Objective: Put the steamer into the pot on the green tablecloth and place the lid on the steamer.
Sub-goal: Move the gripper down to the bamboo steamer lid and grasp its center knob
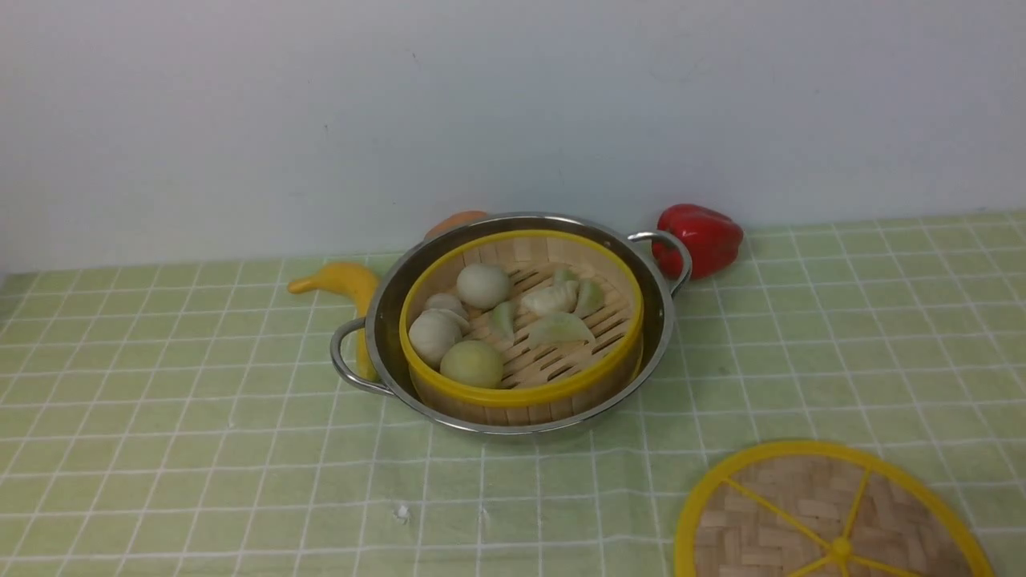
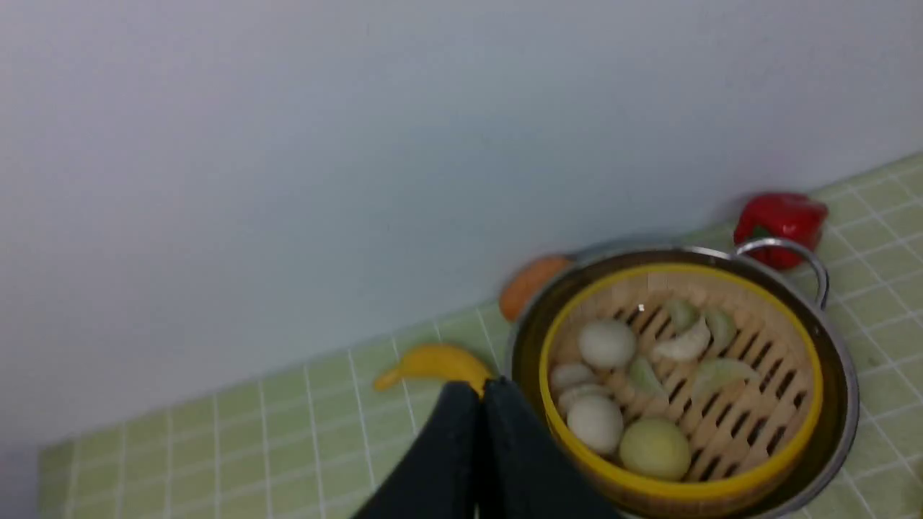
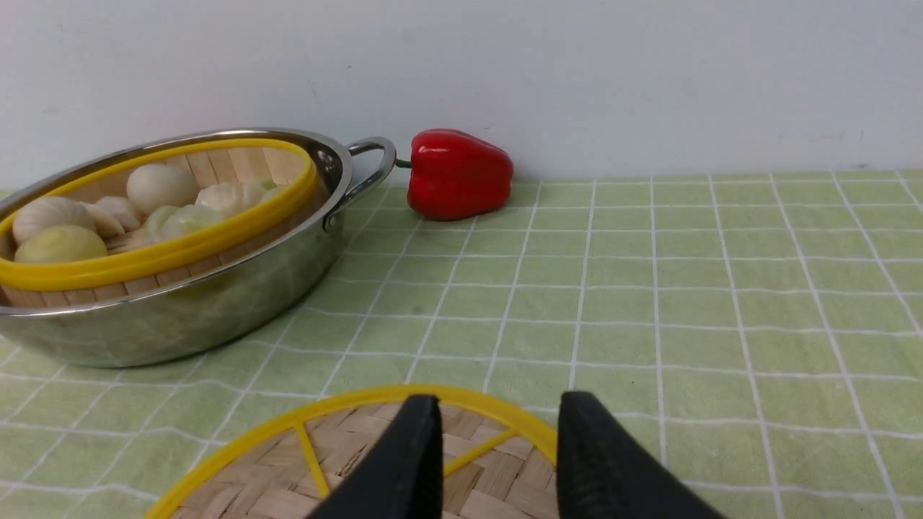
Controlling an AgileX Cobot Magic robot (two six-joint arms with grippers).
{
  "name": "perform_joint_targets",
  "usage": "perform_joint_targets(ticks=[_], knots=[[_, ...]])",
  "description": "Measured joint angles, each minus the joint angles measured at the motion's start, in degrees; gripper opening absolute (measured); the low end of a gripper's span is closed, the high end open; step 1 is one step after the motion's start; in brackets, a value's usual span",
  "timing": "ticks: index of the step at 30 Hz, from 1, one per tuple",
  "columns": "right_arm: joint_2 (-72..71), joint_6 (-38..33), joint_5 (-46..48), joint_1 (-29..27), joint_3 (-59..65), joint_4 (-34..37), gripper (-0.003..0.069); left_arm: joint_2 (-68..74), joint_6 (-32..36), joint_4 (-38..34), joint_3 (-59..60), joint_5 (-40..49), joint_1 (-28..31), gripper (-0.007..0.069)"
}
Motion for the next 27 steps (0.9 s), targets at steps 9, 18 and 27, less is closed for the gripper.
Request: perform_joint_targets(ticks=[9,18,27], knots=[[0.00,0.00,0.00,0.00,0.00,0.00,0.0244,-28.06,8.14,-13.54,59.45,-36.43,22.52,0.0012],[0.00,0.00,0.00,0.00,0.00,0.00,0.0244,-54.73,9.23,-13.86,91.98,-57.37,26.41,0.0022],[0.00,0.00,0.06,0.00,0.00,0.00,0.0244,-63.34,9.35,-13.09,92.57,-45.03,26.41,0.0034]])
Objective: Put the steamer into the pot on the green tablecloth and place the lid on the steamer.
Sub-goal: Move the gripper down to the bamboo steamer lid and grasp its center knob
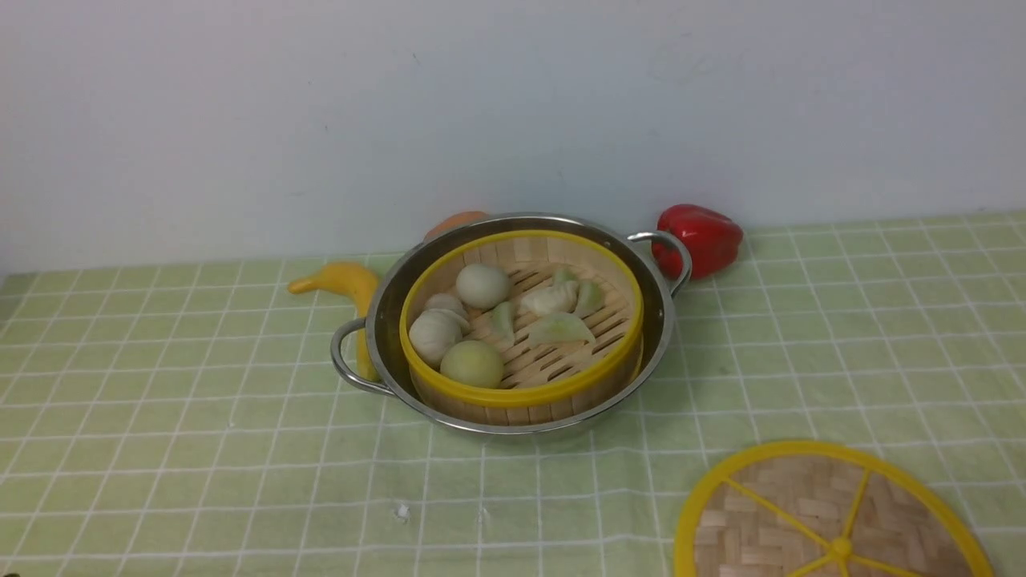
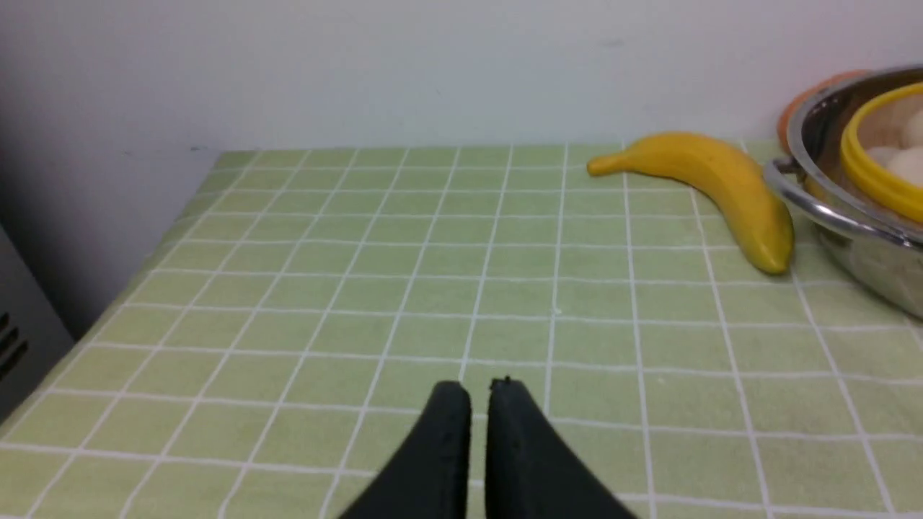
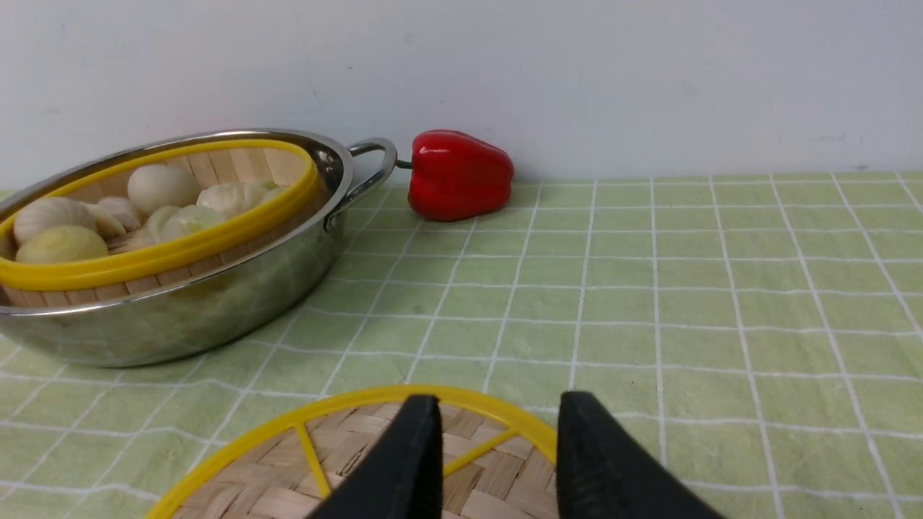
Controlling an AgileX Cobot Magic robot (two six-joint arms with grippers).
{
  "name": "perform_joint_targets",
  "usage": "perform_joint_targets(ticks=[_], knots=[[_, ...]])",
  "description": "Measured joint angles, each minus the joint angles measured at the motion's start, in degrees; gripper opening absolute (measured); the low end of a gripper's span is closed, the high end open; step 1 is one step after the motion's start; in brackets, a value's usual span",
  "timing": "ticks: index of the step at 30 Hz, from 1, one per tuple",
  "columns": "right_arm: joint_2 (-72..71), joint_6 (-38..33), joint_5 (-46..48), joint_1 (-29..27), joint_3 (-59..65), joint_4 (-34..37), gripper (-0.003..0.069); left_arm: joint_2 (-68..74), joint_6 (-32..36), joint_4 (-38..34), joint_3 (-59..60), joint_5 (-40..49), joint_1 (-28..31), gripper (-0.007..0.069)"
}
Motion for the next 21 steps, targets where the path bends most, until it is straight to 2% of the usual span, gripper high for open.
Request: perform_joint_targets(ticks=[21], knots=[[0.00,0.00,-0.09,0.00,0.00,0.00,0.0244,-0.30,0.00,0.24,0.00,0.82,0.00,0.0075]])
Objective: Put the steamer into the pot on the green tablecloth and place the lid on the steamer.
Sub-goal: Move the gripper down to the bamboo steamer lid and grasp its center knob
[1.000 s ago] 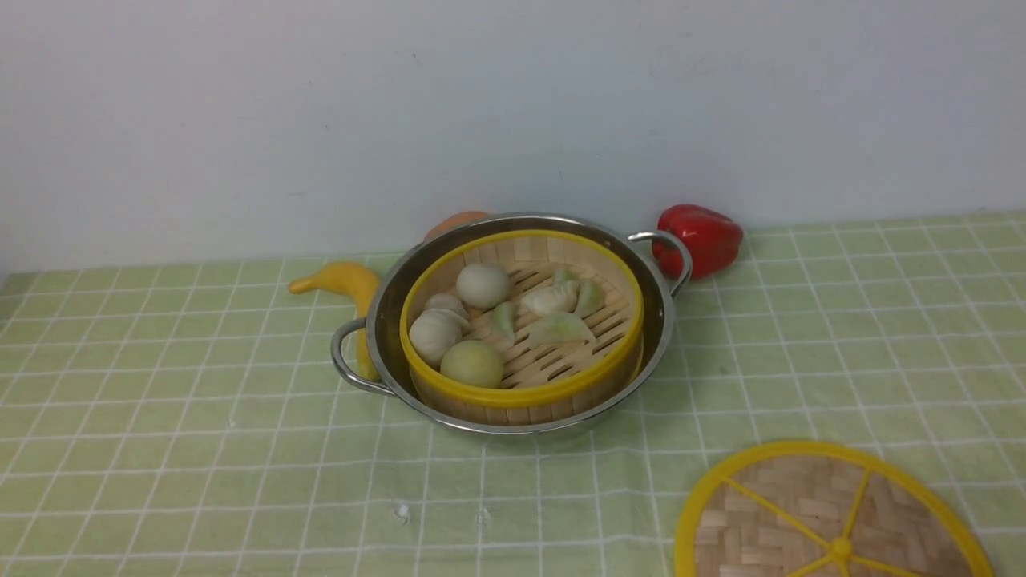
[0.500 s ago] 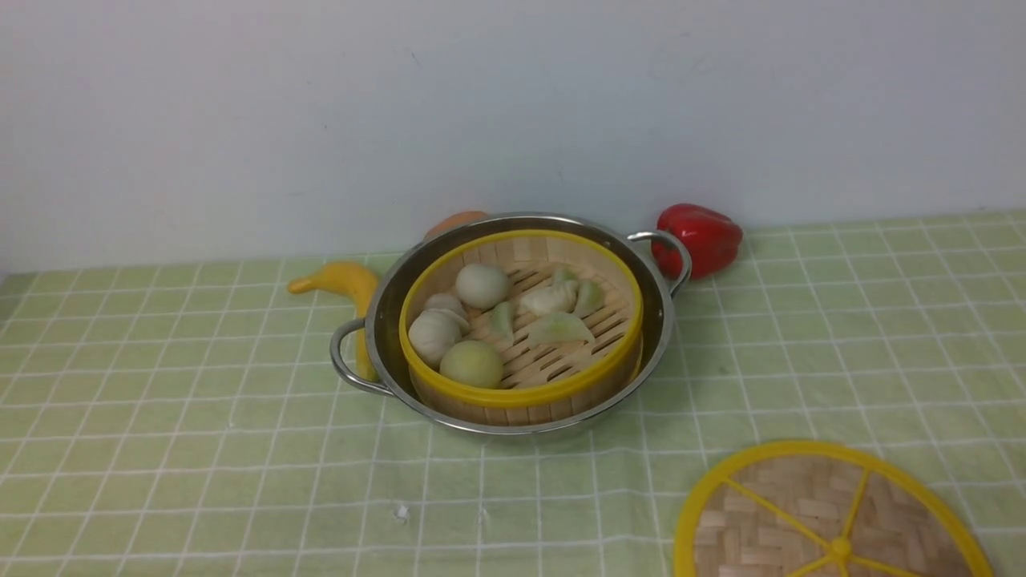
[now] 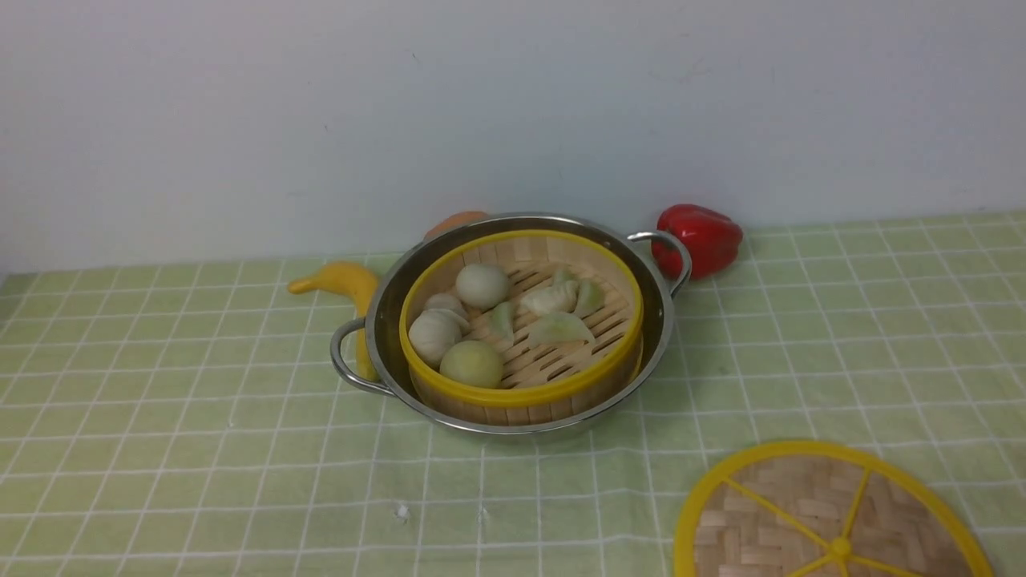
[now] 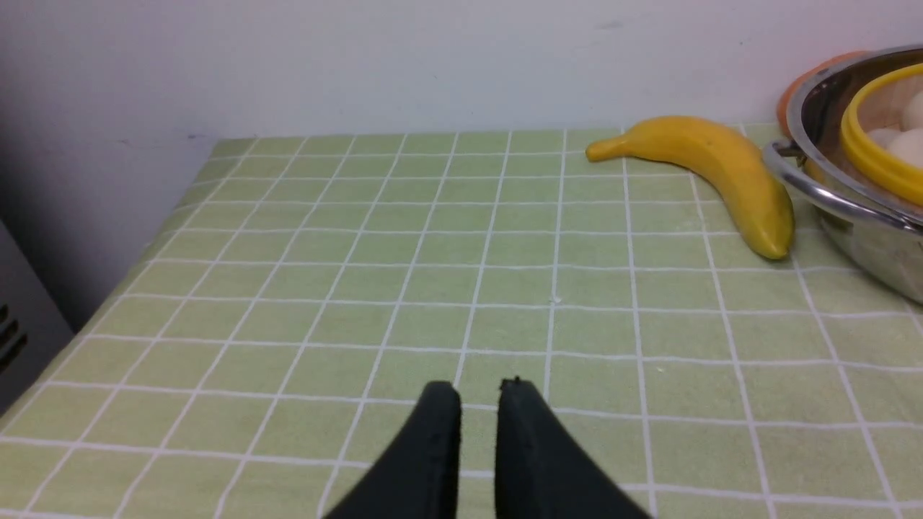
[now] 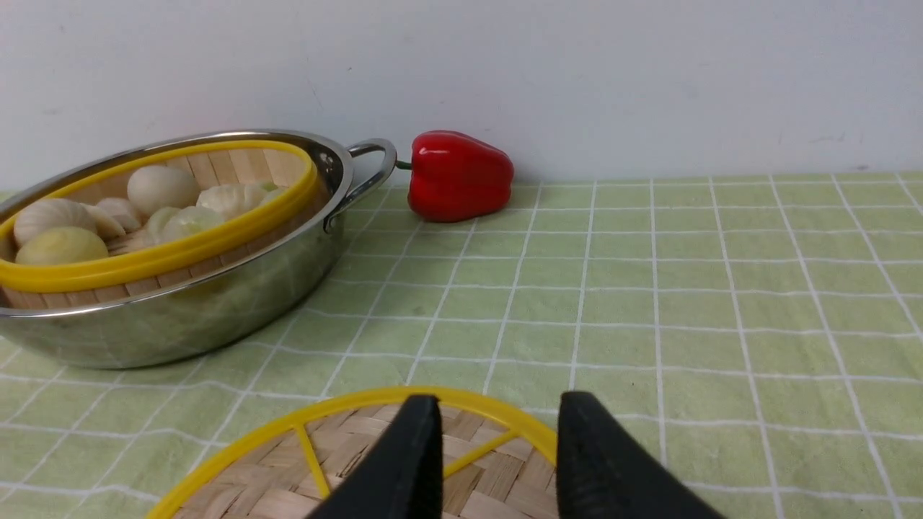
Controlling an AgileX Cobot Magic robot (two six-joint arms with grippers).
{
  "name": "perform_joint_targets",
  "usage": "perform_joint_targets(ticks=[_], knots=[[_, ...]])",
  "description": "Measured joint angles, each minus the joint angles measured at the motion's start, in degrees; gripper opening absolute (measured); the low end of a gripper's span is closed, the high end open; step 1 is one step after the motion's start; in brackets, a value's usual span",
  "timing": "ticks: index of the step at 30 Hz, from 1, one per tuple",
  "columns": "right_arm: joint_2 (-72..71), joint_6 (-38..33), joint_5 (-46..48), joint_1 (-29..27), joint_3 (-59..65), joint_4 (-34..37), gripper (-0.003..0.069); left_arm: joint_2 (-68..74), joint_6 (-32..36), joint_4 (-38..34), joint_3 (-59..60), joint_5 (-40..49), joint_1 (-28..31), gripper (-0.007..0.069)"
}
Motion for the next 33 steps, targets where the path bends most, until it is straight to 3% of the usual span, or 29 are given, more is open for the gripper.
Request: perform_joint_targets(ticks=[14,21,27,31,33], knots=[[0.17,2.52,-1.91,0.00,-3.92,2.45,0.0244,0.00,0.20,0.01,0.00,0.00,0.00,0.0096],[7.11,2.99,15.70,0.00,-23.76,5.66,0.0244,0.00,0.25,0.06,0.00,0.05,0.00,0.0107],[13.91,3.02,16.92,0.00,-29.70,12.03,0.0244,0.00,0.25,0.06,0.00,0.05,0.00,0.0118],[19.44,0.21,22.61,0.00,-32.92,12.91,0.0244,0.00,0.25,0.06,0.00,0.05,0.00,0.0122],[25.89,-4.58,29.35,0.00,-36.00,12.86,0.0244,0.00,0.25,0.06,0.00,0.05,0.00,0.0128]])
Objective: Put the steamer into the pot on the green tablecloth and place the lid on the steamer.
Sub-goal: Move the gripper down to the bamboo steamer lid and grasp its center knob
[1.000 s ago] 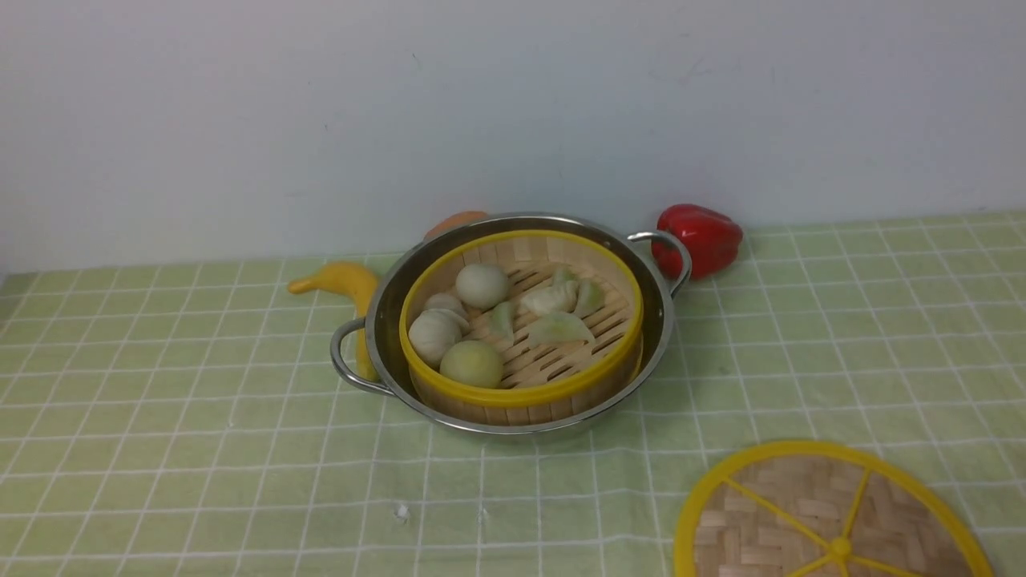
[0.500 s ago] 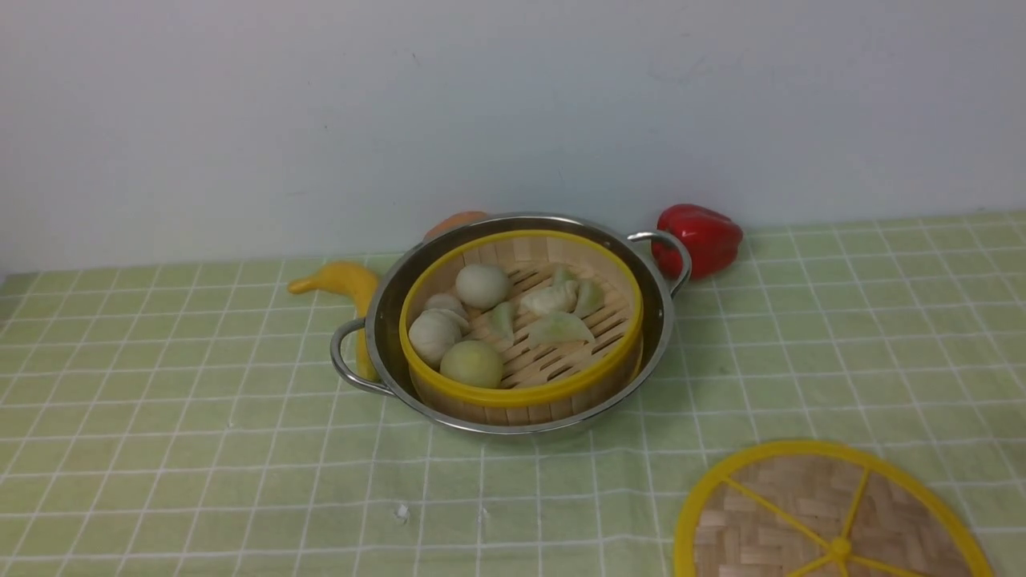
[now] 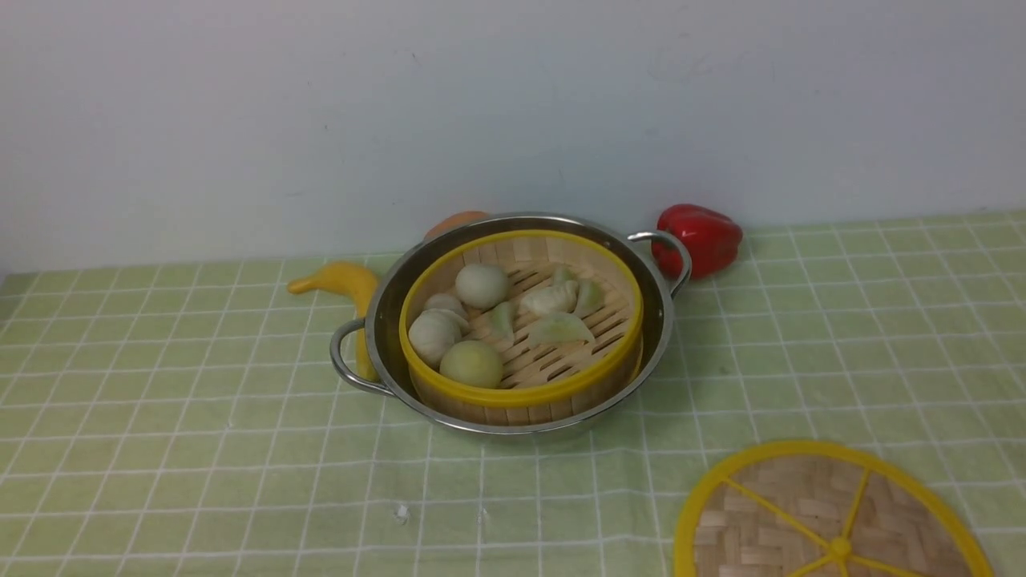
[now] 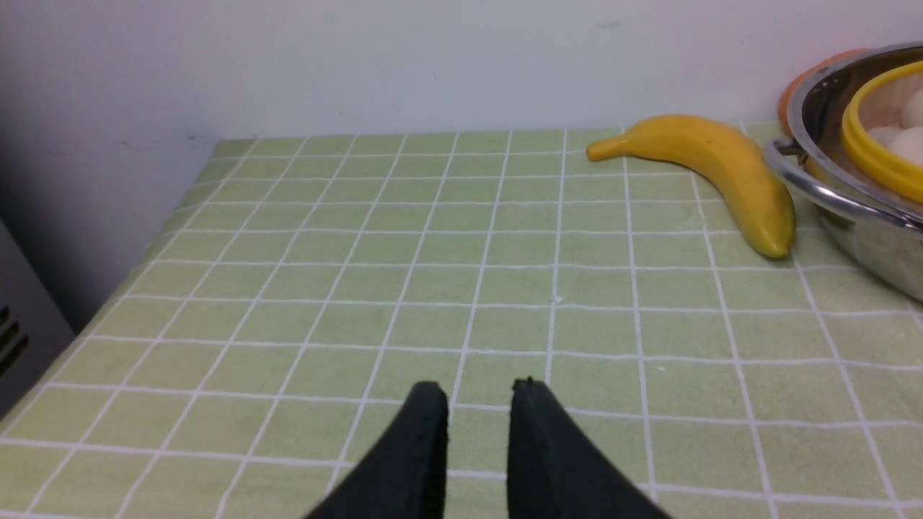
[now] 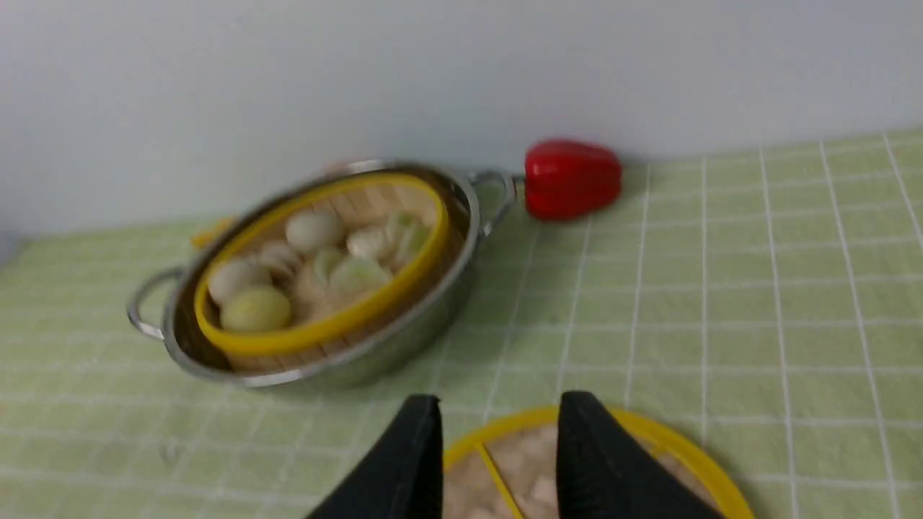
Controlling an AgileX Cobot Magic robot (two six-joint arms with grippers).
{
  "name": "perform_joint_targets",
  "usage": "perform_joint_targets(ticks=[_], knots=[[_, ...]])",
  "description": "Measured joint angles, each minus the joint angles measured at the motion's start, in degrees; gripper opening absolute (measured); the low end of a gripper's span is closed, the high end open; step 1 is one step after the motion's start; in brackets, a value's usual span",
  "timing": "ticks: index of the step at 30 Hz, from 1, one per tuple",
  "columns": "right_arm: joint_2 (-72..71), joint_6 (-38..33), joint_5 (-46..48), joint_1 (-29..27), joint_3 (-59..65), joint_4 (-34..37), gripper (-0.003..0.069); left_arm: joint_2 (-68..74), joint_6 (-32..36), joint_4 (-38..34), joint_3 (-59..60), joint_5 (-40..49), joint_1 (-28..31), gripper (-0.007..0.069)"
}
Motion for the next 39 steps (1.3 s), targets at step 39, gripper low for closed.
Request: perform_joint_targets(ticks=[39], knots=[[69.52,-24.12,4.85,6.90,-15.94,1.03,0.0242,-0.08,0.14,0.00,0.00,0.00,-4.55,0.0189]])
